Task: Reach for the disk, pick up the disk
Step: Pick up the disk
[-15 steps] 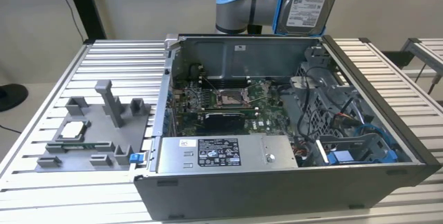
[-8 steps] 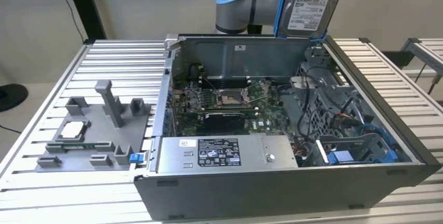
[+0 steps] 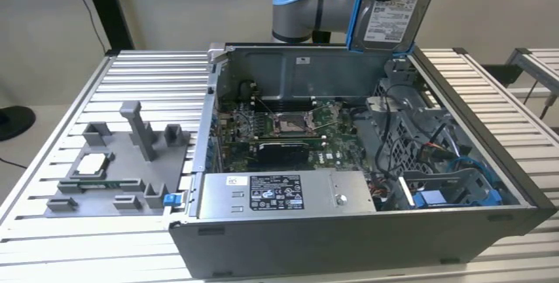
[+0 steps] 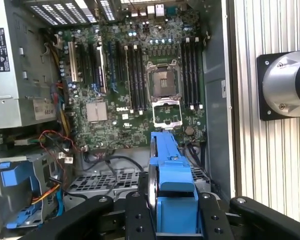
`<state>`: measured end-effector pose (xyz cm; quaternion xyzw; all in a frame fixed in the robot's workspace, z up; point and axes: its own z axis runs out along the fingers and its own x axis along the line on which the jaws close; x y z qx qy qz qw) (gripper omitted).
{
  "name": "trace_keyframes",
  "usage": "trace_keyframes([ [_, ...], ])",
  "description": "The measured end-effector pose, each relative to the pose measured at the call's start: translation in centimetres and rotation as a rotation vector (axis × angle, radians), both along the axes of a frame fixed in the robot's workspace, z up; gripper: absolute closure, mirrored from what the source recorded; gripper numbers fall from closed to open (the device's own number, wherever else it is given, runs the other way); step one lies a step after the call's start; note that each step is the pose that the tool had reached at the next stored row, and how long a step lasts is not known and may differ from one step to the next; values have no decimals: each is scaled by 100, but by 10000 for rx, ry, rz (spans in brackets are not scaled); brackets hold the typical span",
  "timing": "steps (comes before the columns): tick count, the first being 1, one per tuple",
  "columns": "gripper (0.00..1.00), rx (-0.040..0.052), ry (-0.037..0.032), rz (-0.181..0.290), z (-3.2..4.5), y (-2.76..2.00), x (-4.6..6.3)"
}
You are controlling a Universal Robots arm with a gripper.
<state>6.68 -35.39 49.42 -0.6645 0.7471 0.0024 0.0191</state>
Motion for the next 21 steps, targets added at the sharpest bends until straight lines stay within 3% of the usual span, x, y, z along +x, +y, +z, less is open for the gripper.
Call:
trace_keyframes([
  [12,100,0,44,-7,-53,-117,7],
  [21,100,-1,58,-8,-92,-180,10],
])
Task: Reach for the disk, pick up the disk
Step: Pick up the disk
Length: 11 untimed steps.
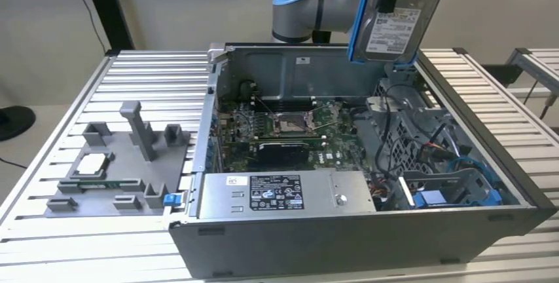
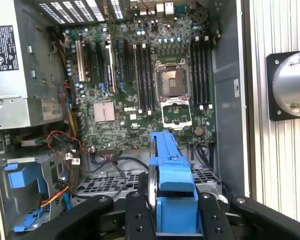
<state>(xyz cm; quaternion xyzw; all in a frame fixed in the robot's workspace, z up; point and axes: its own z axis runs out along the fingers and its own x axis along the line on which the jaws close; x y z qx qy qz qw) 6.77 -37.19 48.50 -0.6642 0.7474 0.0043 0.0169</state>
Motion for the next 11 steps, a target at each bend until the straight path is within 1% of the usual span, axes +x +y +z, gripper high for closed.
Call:
trace_keyframes([
  [11,100,1,8,-1,-47,-67,4],
])
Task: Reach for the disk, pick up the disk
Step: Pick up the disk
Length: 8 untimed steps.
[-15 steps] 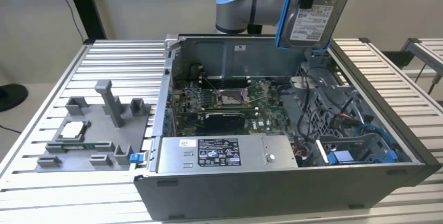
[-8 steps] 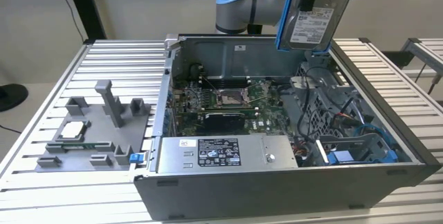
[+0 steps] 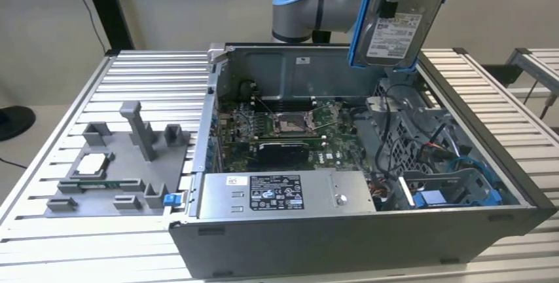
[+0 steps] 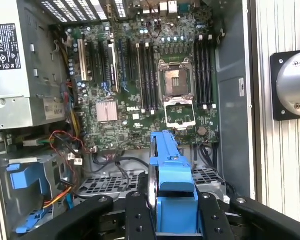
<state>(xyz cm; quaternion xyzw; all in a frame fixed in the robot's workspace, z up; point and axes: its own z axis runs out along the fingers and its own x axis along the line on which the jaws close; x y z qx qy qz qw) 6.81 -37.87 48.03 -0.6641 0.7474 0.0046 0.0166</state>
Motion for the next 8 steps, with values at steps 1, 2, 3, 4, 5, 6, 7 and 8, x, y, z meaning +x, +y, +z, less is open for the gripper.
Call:
trace_keyframes([
  [1,100,0,1,1,-4,-5,1],
  [2,100,1,3,2,-8,-11,1],
  [3,100,1,3,0,-13,-15,1],
  [4,100,1,4,0,-17,-19,2],
  [5,100,0,5,2,-20,-23,3],
  [6,100,1,6,2,-25,-28,4],
  [7,100,1,7,1,-29,-32,3],
  [8,100,0,8,1,-33,-36,4],
])
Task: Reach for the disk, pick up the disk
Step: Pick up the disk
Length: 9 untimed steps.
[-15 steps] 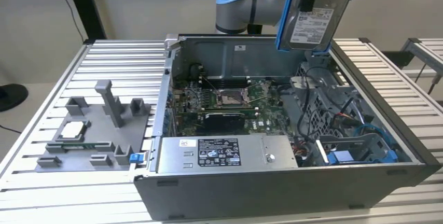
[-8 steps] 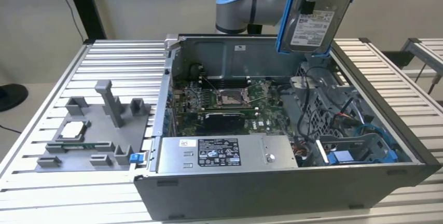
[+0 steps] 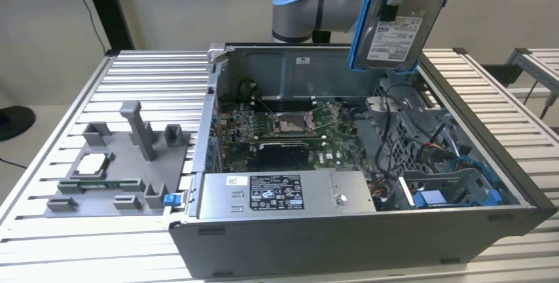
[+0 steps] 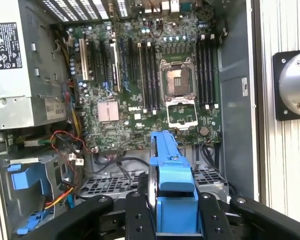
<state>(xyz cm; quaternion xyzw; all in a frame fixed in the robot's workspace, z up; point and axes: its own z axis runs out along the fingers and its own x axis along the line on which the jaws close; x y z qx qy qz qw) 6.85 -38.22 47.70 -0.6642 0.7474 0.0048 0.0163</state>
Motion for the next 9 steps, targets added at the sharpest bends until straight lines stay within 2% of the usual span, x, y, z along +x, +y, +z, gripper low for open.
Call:
trace_keyframes([
  [7,100,1,8,0,-38,-30,4],
  [9,100,-1,14,1,-46,-55,12],
])
